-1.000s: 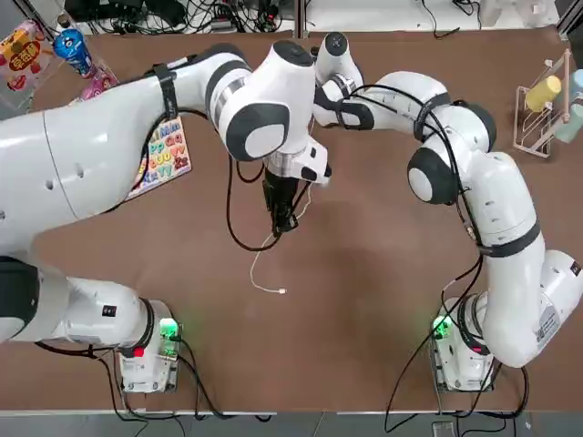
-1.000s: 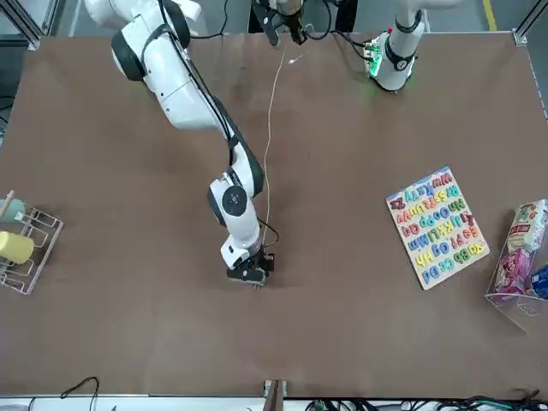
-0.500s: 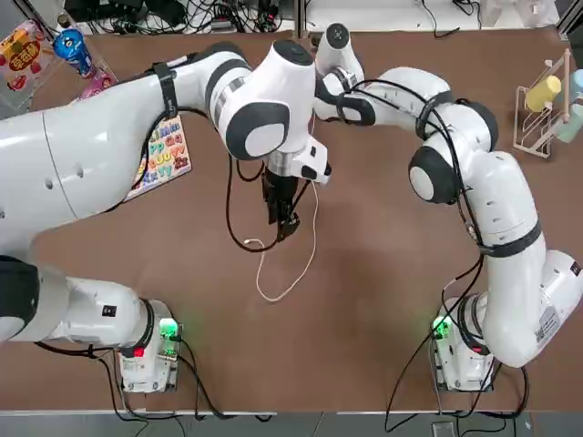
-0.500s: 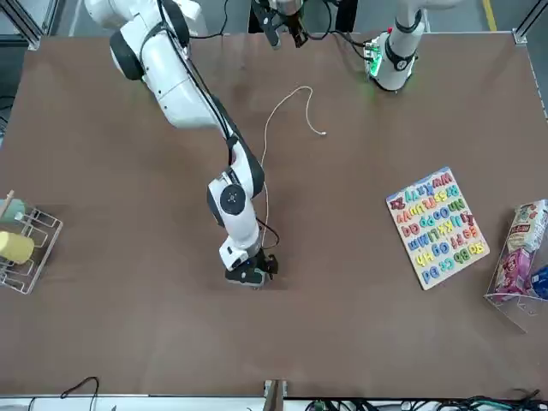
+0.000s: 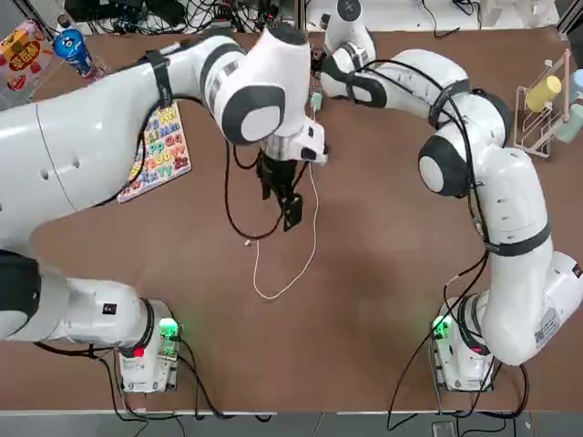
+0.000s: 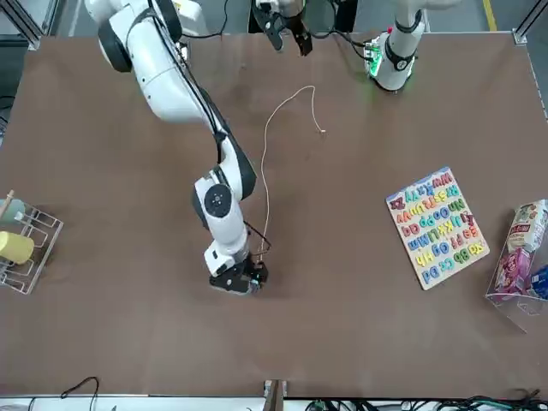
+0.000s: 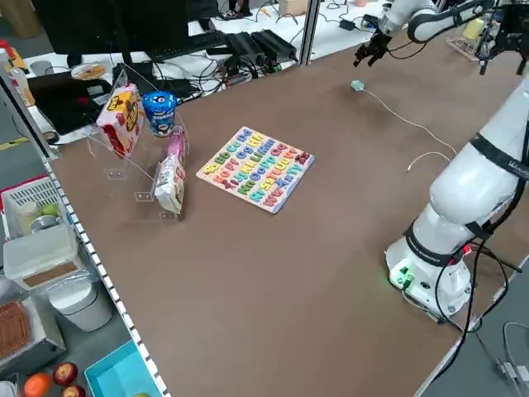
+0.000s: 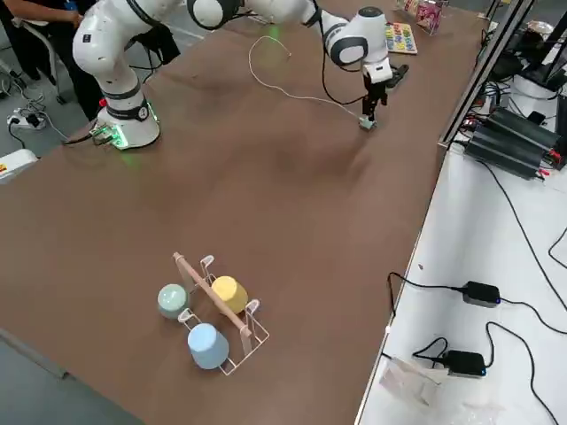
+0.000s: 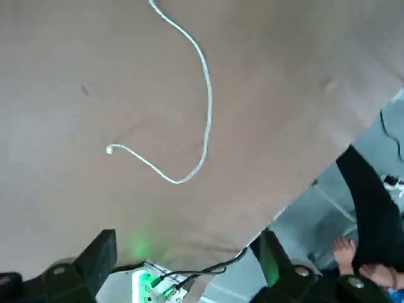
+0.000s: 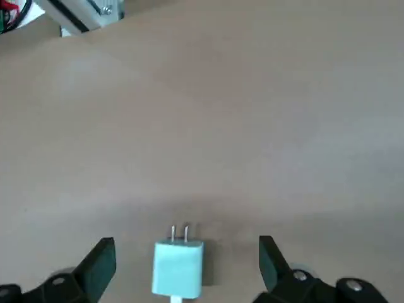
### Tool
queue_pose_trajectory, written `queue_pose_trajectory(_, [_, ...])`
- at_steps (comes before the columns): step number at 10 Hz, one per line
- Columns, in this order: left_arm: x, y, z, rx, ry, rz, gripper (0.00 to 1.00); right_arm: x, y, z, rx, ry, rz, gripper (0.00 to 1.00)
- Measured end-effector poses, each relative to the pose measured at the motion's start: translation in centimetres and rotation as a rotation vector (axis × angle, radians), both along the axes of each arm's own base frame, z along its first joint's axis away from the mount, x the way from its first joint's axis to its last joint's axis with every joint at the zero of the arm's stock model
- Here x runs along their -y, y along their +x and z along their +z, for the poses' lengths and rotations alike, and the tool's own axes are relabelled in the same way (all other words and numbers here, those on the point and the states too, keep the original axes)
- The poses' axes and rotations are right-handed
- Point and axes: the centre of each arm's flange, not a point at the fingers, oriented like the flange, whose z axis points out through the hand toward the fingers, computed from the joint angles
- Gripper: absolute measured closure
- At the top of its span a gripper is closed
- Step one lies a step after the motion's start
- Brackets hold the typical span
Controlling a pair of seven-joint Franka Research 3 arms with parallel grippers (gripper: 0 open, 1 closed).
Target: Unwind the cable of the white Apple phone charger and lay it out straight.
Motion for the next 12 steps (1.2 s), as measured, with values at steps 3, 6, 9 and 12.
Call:
queue_pose_trajectory(3, [-2.6,5.3,3.0,0.109,0.023,0.099,0.0,2.9,0.8,0.6,-0.066,-0.101,0.143,0.0])
queue_pose_trajectory(6, [-8.5,13.2,4.6,0.142,0.018,0.279,0.0,5.8,2.0,0.6,-0.079,-0.163,0.296,0.0])
queue_pose_trajectory(9, [-17.4,21.1,7.0,0.181,0.001,0.49,0.0,11.9,3.9,1.4,-0.155,-0.226,0.408,0.0])
queue_pose_trajectory(12, [-26.0,26.0,7.8,0.19,0.003,0.651,0.0,18.6,5.2,7.5,-0.205,-0.241,0.415,0.0])
